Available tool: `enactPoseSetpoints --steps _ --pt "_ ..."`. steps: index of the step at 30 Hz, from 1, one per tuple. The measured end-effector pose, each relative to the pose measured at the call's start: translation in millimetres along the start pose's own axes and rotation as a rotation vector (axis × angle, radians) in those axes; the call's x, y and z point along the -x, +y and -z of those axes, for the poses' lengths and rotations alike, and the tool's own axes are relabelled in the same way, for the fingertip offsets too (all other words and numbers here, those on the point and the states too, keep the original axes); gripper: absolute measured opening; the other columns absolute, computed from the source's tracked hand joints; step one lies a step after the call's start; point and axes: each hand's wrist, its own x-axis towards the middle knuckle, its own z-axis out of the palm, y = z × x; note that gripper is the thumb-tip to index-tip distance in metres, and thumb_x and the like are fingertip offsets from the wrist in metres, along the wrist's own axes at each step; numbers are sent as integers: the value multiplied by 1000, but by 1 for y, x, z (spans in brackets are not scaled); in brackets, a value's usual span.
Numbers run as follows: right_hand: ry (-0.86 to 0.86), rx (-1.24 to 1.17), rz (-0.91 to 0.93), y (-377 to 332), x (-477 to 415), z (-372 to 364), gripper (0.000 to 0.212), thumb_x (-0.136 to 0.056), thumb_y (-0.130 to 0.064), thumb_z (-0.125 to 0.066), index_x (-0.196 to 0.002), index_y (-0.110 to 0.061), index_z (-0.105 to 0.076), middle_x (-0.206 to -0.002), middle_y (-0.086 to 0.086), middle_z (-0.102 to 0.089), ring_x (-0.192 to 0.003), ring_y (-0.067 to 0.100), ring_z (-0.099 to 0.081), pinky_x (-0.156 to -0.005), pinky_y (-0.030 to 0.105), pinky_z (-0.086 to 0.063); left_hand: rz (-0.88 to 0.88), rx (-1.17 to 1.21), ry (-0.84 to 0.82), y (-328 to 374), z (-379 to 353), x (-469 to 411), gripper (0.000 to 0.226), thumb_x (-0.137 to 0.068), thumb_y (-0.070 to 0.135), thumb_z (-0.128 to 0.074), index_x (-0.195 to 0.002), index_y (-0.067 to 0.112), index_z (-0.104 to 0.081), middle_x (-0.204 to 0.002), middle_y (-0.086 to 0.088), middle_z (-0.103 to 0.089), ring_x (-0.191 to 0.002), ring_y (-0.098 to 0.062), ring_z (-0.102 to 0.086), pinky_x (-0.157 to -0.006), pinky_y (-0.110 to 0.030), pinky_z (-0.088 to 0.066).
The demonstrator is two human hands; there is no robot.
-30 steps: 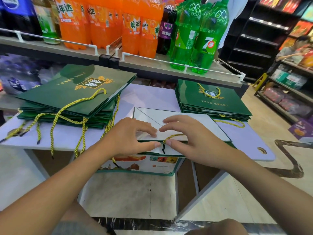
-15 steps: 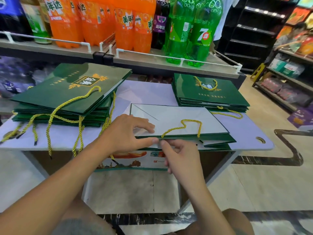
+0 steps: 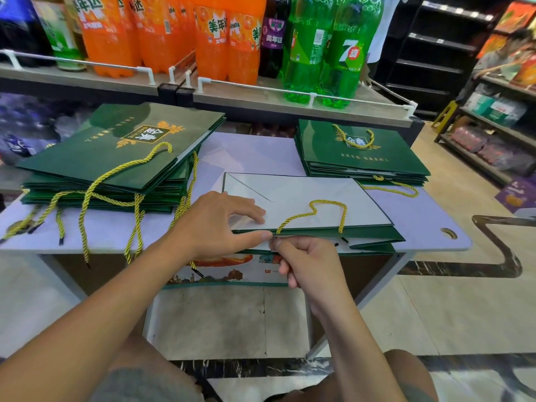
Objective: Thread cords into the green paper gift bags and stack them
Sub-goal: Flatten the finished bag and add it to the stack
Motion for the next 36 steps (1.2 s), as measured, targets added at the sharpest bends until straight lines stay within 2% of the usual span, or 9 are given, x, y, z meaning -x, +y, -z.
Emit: enactPoseSetpoints --steps 7,12,17,21,27,29,31,33,36 --pt "34 88 28 -1 10 0 21 -95 -23 -67 -79 -16 -78 -57 5 -68 -39 12 -49 -51 23 -44 6 -1 -15 -1 1 0 48 -72 76 -67 -101 40 -79 -114 30 -71 -124 14 -54 -109 -37 -48" --pt "193 553 160 -1 23 -5 21 -84 -38 -62 -66 -28 -67 -59 -11 -66 -55 5 -60 -54 27 -48 4 1 -14 0 1 0 46 -73 75 -68 -101 40 -79 -115 29 -71 -124 14 -53 -109 -35 -48" --pt "-67 391 159 -4 29 -7 26 -98 -32 -56 -81 -26 -74 -62 -2 -71 -49 10 -62 -62 37 -59 -16 -22 -14 -2 1 1 46 -72 76 -69 -100 41 -78 -116 29 -71 -125 14 -53 -108 -36 -48" --pt "-220 562 318 -6 29 -4 32 -106 -44 -46 -89 -31 -70 -70 -9 -72 -55 9 -64 -68 40 -58 -22 -40 -29 -4 1 0 50 -71 80 -67 -102 42 -77 -117 29 -70 -126 11 -53 -107 -37 -48" --pt "-37 833 616 -56 -7 42 14 -96 -44 -62 -97 -38 -74 -74 -17 -70 -73 5 -64 -72 36 -55 -38 -168 -128 5 7 -2 50 -76 81 -63 -110 45 -66 -121 29 -60 -120 4 -50 -100 -35 -49" --pt "-192 1099 624 -75 -40 59 25 -99 -36 -61 -123 -39 -69 -111 -17 -71 -106 6 -63 -93 37 -52 -27 -213 -199 6 6 -5 59 -80 85 -51 -124 46 -59 -133 24 -51 -129 -1 -41 -106 -37 -43" --pt "-348 1324 566 -81 -73 69 40 -100 -33 -61 -140 -36 -58 -141 -10 -56 -132 14 -49 -110 39 -42 2 -250 -257 4 4 -8 71 -85 88 -34 -143 49 -45 -156 19 -35 -148 -5 -22 -121 -40 -28" --pt "-414 1401 602 -77 -95 71 31 -98 -36 -65 -129 -37 -64 -137 -9 -56 -130 16 -49 -109 42 -43 28 -300 -336 2 1 -10 79 -87 89 -19 -155 51 -26 -169 21 -10 -155 -2 3 -128 -38 -7" --pt "-493 1409 619 -80 -107 69 11 -99 -35 -65 -108 -31 -71 -114 -10 -65 -106 13 -60 -96 40 -50 23 -395 -443 1 -2 -11 84 -85 90 -10 -160 51 -9 -170 20 3 -155 -2 12 -128 -38 6"
